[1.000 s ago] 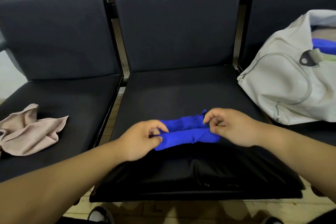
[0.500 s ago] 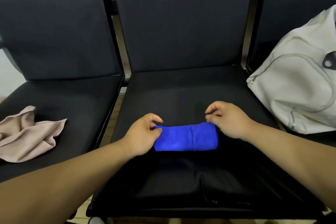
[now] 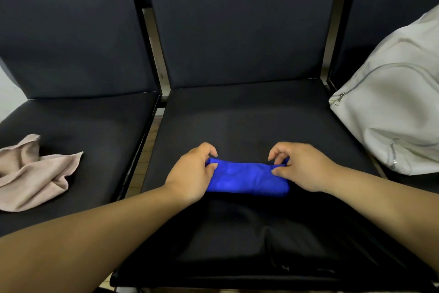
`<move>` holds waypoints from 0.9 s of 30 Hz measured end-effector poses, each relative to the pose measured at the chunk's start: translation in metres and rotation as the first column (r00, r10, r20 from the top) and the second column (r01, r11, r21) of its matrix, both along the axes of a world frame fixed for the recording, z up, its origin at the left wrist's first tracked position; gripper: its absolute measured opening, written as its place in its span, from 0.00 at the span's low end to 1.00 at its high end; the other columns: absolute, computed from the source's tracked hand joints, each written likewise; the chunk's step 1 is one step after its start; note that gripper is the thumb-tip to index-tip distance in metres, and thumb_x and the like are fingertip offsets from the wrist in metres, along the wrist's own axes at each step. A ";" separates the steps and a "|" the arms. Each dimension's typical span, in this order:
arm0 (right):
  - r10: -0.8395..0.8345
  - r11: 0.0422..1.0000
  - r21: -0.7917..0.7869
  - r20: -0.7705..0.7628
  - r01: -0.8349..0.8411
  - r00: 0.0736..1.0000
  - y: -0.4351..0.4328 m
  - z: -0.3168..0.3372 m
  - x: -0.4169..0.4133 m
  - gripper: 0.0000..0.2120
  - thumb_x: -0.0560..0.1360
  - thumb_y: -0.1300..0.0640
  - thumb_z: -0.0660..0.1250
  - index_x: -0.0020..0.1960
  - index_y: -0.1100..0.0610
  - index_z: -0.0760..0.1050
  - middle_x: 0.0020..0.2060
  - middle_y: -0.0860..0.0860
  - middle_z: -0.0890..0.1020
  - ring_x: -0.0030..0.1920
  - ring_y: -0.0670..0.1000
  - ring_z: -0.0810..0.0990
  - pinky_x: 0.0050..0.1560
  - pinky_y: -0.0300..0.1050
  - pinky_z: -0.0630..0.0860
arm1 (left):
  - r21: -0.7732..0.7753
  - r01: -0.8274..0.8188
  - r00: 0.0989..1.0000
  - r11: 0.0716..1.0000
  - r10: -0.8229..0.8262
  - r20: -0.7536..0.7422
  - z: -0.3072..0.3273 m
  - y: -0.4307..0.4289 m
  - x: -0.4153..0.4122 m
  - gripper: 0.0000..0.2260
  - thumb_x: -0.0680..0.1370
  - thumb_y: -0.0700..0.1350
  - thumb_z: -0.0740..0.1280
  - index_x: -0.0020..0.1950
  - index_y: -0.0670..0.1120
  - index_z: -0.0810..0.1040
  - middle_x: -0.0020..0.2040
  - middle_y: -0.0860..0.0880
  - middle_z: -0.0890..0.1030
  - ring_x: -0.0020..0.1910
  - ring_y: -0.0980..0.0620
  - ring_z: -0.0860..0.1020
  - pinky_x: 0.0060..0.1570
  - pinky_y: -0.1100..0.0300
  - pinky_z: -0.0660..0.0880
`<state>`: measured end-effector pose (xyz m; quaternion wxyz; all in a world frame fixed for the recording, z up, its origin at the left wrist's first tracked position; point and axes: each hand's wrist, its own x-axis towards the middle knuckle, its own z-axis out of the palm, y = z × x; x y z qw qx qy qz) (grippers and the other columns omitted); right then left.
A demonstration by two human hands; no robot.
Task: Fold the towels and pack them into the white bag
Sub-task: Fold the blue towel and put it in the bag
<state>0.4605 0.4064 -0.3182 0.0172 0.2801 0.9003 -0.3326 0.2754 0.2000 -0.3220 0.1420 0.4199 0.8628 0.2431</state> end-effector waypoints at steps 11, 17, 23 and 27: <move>0.060 0.998 0.041 -0.194 -0.053 0.979 0.008 0.001 -0.010 0.07 0.72 0.49 0.76 0.47 0.40 0.80 0.49 0.41 0.80 0.52 0.40 0.78 0.52 0.33 0.72 | 0.029 0.077 0.987 0.997 -0.072 -0.142 0.008 0.005 -0.006 0.11 0.81 0.51 0.67 0.62 0.56 0.73 0.59 0.57 0.67 0.48 0.58 0.77 0.48 0.59 0.77; 0.380 0.923 -0.065 0.017 -0.378 0.925 -0.003 0.003 -0.030 0.08 0.75 0.50 0.75 0.50 0.37 0.80 0.57 0.39 0.74 0.58 0.35 0.73 0.61 0.30 0.68 | -0.193 0.251 0.956 0.949 -0.274 -0.105 0.000 -0.007 -0.009 0.12 0.81 0.55 0.65 0.64 0.60 0.79 0.65 0.56 0.65 0.66 0.54 0.67 0.68 0.54 0.67; 0.354 0.910 -0.285 0.158 -0.301 0.922 -0.009 0.008 -0.026 0.14 0.73 0.52 0.76 0.55 0.37 0.81 0.51 0.41 0.82 0.50 0.44 0.80 0.56 0.41 0.75 | -0.352 0.214 0.953 0.911 -0.274 -0.131 0.002 0.003 -0.006 0.17 0.83 0.58 0.58 0.73 0.68 0.69 0.62 0.55 0.66 0.64 0.52 0.66 0.69 0.54 0.64; 0.292 0.888 -0.416 0.177 -0.197 0.940 -0.012 0.007 -0.023 0.21 0.67 0.53 0.77 0.56 0.35 0.80 0.57 0.44 0.82 0.57 0.57 0.82 0.65 0.57 0.77 | -0.396 0.303 0.935 0.867 -0.351 -0.052 -0.002 0.012 0.003 0.20 0.84 0.54 0.59 0.77 0.64 0.65 0.61 0.53 0.74 0.67 0.49 0.72 0.68 0.53 0.67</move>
